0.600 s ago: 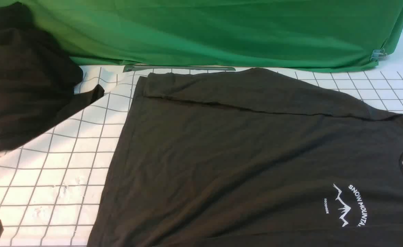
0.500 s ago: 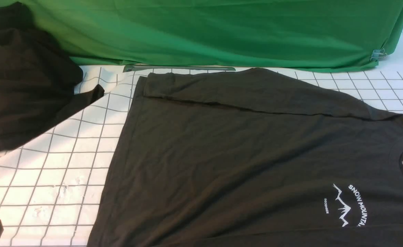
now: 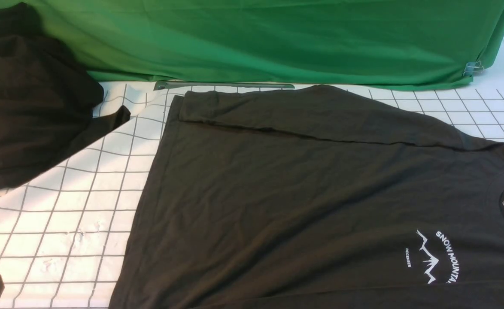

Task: Fold a long-sleeved shirt over a white checkered tablecloth.
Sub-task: 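Grasp the left edge of the dark T-shirt lying flat on the table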

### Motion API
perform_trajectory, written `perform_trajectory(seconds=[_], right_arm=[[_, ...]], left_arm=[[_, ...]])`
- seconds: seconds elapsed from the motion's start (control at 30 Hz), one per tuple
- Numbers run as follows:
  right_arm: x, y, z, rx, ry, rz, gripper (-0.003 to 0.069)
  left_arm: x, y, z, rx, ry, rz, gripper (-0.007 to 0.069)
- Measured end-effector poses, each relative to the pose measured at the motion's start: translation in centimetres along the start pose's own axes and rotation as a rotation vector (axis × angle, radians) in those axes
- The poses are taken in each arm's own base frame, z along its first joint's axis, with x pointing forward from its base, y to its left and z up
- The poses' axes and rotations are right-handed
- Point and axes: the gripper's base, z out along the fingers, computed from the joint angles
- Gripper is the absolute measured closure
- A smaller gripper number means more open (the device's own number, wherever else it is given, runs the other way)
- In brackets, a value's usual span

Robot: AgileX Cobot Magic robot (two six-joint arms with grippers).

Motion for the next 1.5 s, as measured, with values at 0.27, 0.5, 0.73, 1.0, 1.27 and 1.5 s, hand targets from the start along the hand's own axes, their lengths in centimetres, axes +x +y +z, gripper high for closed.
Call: perform_trajectory(seconds=[0.27, 0.5, 0.73, 1.0, 1.27, 1.5], right_arm=[[0.0, 0.0, 0.0, 0.000, 0.000, 0.000, 0.0417], [-0.3, 0.0, 0.0, 0.001, -0.028, 0.018, 0.0417], [-2.6, -0.4, -0.4, -0.051, -0.297, 0.649, 0.0417], [-3.7, -0.9, -0.8, -0.076, -0.441, 0.783, 0.0417], [-7.4, 0.0, -2.0, -0.159, -0.291, 0.621, 0.0561], [-14.2, 2.1, 0.2, -0.331, 0.194, 0.239, 0.0650]], left_arm=[[-1.9, 0.2, -0.2, 0.002, -0.214, -0.262, 0.0622], [-4.6, 1.6, -1.4, -0.003, -0.575, -0.650, 0.0622], [-12.1, 1.3, -4.3, 0.199, -0.706, -0.836, 0.0622], [-17.6, 0.6, 1.1, 0.017, 0.207, -0.468, 0.0622], [-9.8, -2.2, 9.5, 0.258, 0.972, -0.344, 0.0629], [-4.7, -6.4, 10.2, 0.277, 1.209, -0.158, 0.0630]])
